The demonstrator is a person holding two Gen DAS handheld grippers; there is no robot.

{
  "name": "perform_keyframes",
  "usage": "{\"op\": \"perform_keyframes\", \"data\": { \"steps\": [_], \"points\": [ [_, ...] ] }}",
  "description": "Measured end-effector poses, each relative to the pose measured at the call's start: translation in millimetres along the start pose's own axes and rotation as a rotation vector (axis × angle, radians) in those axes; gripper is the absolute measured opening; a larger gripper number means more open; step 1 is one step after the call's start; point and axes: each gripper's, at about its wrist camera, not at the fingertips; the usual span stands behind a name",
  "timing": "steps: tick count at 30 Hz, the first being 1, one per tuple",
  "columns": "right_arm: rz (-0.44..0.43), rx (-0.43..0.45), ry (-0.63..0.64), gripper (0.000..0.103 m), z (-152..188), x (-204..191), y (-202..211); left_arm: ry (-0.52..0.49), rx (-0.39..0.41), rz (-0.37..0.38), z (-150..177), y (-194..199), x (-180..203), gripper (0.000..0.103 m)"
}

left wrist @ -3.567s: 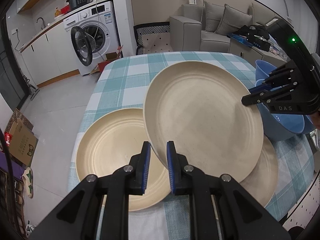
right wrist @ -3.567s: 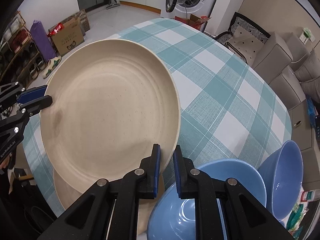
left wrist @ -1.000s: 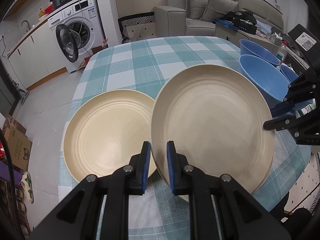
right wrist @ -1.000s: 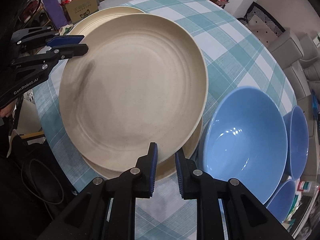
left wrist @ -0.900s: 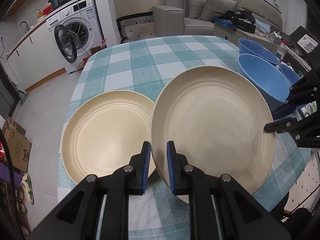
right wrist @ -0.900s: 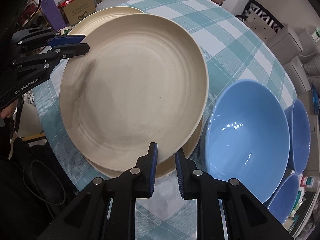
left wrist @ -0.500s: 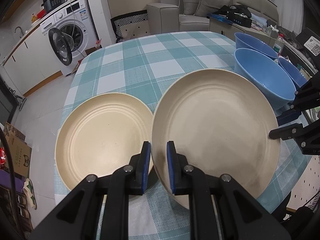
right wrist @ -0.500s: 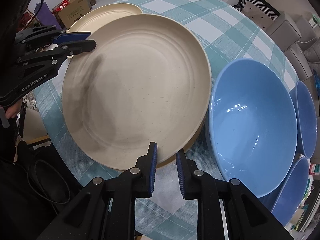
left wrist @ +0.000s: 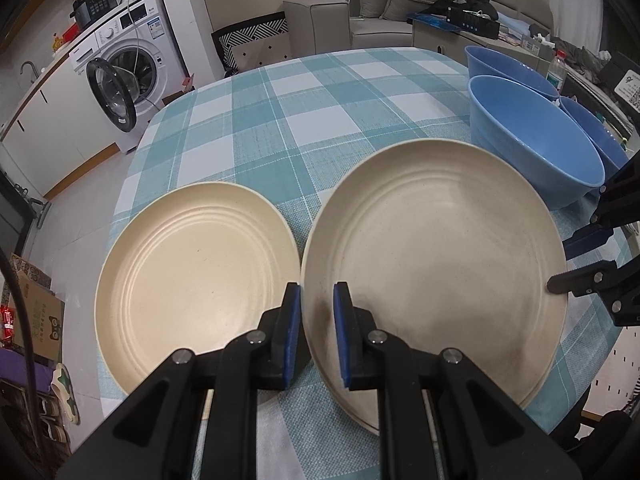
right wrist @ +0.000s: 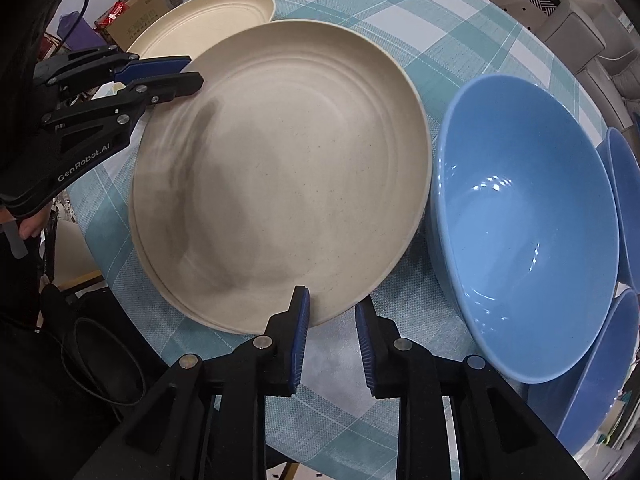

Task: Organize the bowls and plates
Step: 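Open the left gripper while the right gripper opens, releasing the plate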

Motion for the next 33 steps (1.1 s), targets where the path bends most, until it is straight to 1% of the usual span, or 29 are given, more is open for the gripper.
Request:
{"op": "perform_keyframes", "data": {
  "steps": [5,8,10,12,13,15,16,19,21,22,24,25,27,29,33],
  "points": [
    [-0.015,-0.004,-0.003,0.024,-2.1,5.9,-0.5,-0.015,-0.009,-0.003,1.9,-0.3,1.7,0.014],
    [-0.022,-0.007,0.008,0.028,-2.0,5.9,0.9,-0.009,-0.009,0.006,2.3,0.2,1.7,0.014],
    [-0.022,-0.005,0.019,0.031,-2.7,5.7,1.2,-0.009,-0.006,0.012,2.6,0.9,2.5,0.016],
    [-0.019,-0.002,0.024,0.037,-3.2,5.3,2.6,-0.011,-0.004,0.032,3.2,2.9,4.5,0.016],
    [-0.015,0.000,0.030,0.039,-3.6,4.7,3.2,-0.016,-0.001,0.033,3.3,3.9,6.1,0.017],
    [-0.008,0.000,0.045,0.046,-3.1,2.3,5.0,-0.023,0.003,0.031,3.8,6.3,8.7,0.018],
    [-0.007,0.003,0.047,0.047,-3.0,2.0,6.2,-0.025,0.007,0.034,4.0,7.8,9.5,0.019],
    [0.016,0.008,0.055,0.052,-3.3,2.6,9.5,-0.023,0.015,0.033,3.9,11.2,9.6,0.023],
    [0.016,0.014,0.053,0.056,-3.4,5.2,12.7,-0.020,0.025,0.032,4.7,14.1,8.9,0.033],
    [0.017,0.017,0.052,0.058,-3.0,6.2,14.4,-0.019,0.031,0.030,5.1,15.8,8.5,0.036],
    [0.016,0.025,0.054,0.066,-2.0,5.4,18.0,-0.015,0.043,0.027,5.7,19.4,7.3,0.045],
    [0.015,0.030,0.056,0.067,-0.6,5.7,19.7,-0.012,0.048,0.026,6.3,21.1,6.6,0.046],
    [0.012,0.042,0.061,0.074,-0.4,5.8,24.9,-0.002,0.055,0.027,7.1,23.9,4.3,0.048],
    [0.013,0.052,0.065,0.079,-0.1,9.4,26.5,0.011,0.061,0.029,8.0,26.7,1.5,0.050],
    [0.014,0.064,0.069,0.081,1.0,10.1,34.3,0.035,0.066,0.031,9.8,30.6,-4.0,0.051]
  ]
}}
Point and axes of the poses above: each gripper's, at about its wrist camera, not at the fingertips, and y roughly against the way its jaws point, x to its right, z to its underside, and after that the axes turned 6 degrees about y, right-handed
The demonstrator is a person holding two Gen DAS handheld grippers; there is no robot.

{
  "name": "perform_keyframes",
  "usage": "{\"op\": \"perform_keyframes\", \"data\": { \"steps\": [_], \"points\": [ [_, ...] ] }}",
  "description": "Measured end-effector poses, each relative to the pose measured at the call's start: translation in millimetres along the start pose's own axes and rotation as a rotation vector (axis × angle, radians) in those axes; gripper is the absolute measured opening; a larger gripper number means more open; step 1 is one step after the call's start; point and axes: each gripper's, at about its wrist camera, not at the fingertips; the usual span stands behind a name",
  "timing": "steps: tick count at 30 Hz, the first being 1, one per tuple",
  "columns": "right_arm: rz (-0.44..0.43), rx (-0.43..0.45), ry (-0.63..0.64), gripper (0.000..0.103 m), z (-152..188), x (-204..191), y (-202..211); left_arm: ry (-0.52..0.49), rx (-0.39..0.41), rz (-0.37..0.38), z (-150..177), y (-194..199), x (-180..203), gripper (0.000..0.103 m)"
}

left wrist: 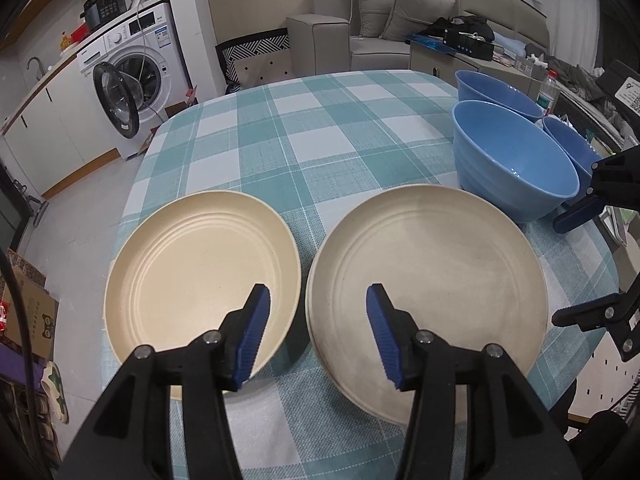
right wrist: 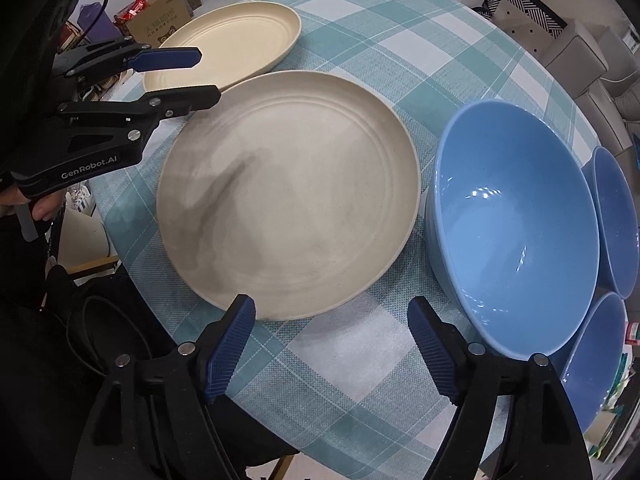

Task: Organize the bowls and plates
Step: 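Open the left gripper while the right gripper opens, releasing the plate, then move both grippers back and over to the rim of the other cream plate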

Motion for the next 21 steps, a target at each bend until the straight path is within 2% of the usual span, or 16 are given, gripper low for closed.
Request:
{"op": "perform_keyframes", "data": {
  "steps": [5,10,11,12,14,21],
  "points": [
    [-0.001,0.015,0.014,0.082,6.5,-13.1,-2.1,0.023,0.011,0.005,2.3,5.7,-4.7,0.052],
    [-0.002,0.061,0.026,0.082,4.7,-20.4,5.0,0.039,0.032,0.002,3.6,13.1,-8.0,0.058],
    [-0.001,0.071,0.027,0.082,3.8,-21.3,6.8,0.042,0.037,-0.001,3.7,14.9,-8.5,0.063],
    [0.000,0.082,0.027,0.082,2.9,-24.5,10.2,0.044,0.045,-0.004,4.0,17.2,-9.1,0.076],
    [0.001,0.107,0.027,0.082,0.7,-26.5,14.4,0.050,0.088,-0.023,4.5,25.3,-10.7,0.085],
    [-0.001,0.232,0.000,0.082,-15.0,-22.1,28.4,0.071,0.128,-0.038,2.8,40.5,-19.9,0.085]
  ]
}}
Point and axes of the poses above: each gripper's, at about its wrist camera, not at the fingertips, and y roughly against the way its jaws point, x to its right, z to its underside, and after that the axes turned 6 degrees about y, right-handed
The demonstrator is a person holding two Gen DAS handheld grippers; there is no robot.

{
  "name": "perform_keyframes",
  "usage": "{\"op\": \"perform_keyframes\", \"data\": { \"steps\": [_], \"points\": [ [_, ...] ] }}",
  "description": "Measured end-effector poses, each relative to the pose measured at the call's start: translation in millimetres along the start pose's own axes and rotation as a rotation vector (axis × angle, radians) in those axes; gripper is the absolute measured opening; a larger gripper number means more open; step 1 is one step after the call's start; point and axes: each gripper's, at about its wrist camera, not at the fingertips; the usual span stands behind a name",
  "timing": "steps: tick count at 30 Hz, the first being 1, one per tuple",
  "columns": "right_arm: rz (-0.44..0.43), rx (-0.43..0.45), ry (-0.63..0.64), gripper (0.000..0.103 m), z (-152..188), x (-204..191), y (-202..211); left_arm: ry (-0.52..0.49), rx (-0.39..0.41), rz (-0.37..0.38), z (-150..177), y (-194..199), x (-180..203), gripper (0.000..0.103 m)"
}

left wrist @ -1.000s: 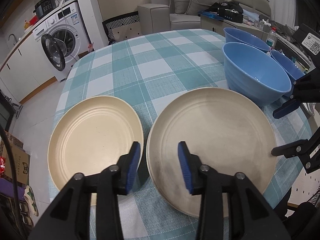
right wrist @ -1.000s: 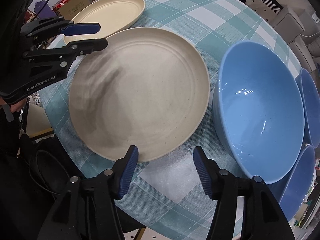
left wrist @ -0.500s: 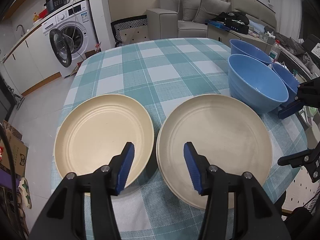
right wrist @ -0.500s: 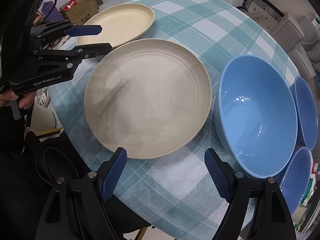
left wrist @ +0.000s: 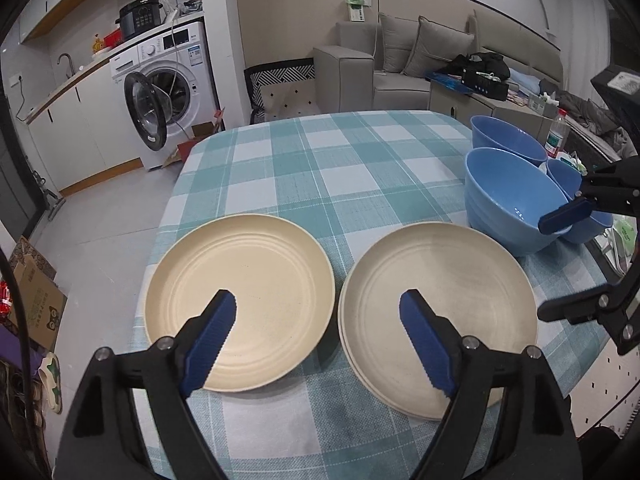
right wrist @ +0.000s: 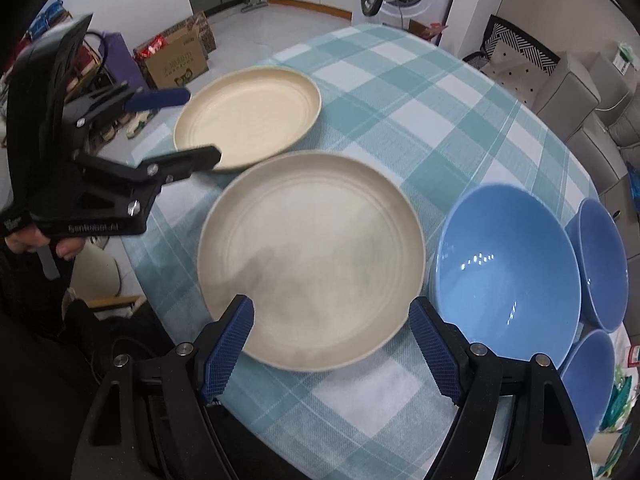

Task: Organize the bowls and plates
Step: 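Move both grippers back and over to the rim of the other cream plate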

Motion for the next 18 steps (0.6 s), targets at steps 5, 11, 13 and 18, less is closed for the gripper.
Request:
{"op": "perform_keyframes", "data": {
  "steps": [5,11,13,18],
  "points": [
    [-0.004,0.086,-0.030,0.082,-13.5,6.0,7.1,0.042,0.021,-0.028,-1.3,5.2,-10.4,0.089],
    [-0.018,0.163,-0.066,0.082,-30.1,10.6,9.5,0.071,0.063,-0.055,-2.3,11.2,-21.1,0.100],
    [-0.014,0.181,-0.067,0.083,-36.2,10.6,8.7,0.079,0.068,-0.062,-2.6,11.5,-24.6,0.101],
    [-0.007,0.209,-0.070,0.085,-48.8,9.8,4.3,0.109,0.088,-0.073,-3.4,13.9,-35.0,0.102]
  ]
}}
Point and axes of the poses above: each gripper's, at about its wrist camera, not at the fingertips, and y roughly against the way its jaws point, x to its right, z to its underside, and after that the axes turned 6 degrees about y, right-handed
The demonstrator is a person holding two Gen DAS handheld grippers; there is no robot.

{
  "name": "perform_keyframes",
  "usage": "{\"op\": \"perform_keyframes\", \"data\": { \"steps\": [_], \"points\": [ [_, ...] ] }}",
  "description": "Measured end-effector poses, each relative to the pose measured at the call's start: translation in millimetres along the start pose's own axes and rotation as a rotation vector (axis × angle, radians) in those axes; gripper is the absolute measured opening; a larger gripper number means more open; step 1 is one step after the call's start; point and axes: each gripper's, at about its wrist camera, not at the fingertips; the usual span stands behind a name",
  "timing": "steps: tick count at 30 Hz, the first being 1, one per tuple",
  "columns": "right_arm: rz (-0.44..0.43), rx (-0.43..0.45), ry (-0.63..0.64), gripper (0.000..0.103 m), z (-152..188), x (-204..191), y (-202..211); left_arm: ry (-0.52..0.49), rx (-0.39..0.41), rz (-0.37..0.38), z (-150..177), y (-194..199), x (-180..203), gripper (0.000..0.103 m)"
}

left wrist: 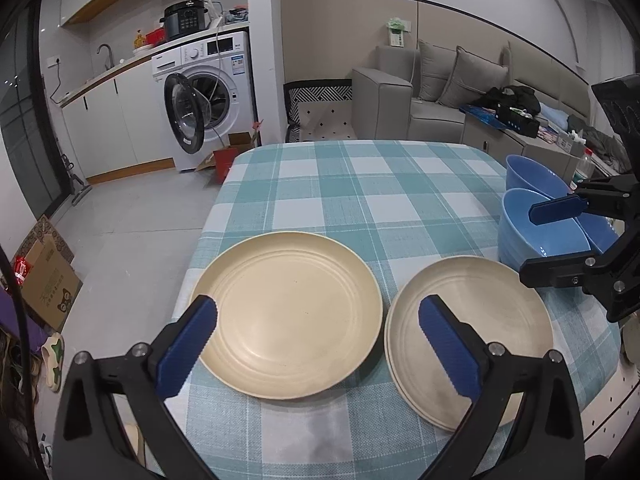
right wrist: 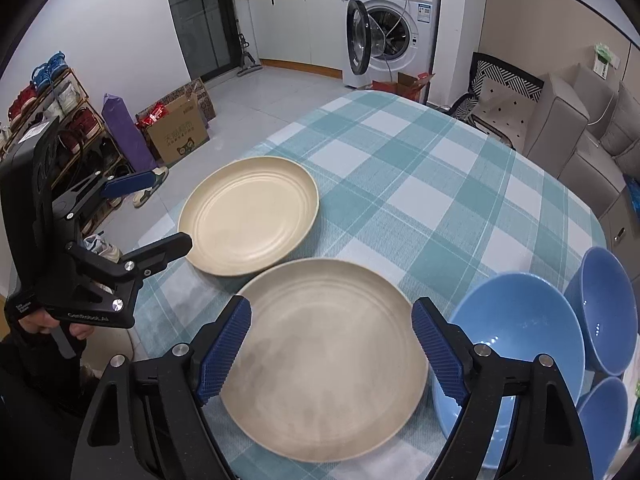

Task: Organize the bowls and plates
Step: 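Move both grippers back and over to the rim of the other cream plate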

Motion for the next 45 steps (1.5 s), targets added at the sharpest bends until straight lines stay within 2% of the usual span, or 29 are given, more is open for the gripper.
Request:
{"op": "perform_keyframes", "data": {
  "steps": [14,25,45],
  "points": [
    [-0.020,0.014,-0.016,0.085,-28.4,-12.7,-33.3,0.088,0.046,-0.056,-4.0,1.2,-40.3,0.102],
    [-0.029,0.004,-0.026,0.085,-47.2,-16.1,-53.0,0.166,0.021,-0.104,4.6,-12.1,-72.8,0.102],
    [-0.022,-0.047,-0.057,0.085,-70.8,-15.7,-101.6,0.187,-0.066,-0.135,17.8,-52.9,-89.5,0.102]
  ]
}}
Point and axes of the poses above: each gripper's, at about its wrist camera, not at the fingertips, and y roughly against the way its jaws point, x to its right, z to its underside, and after that the axes turned 6 degrees about y, right-handed
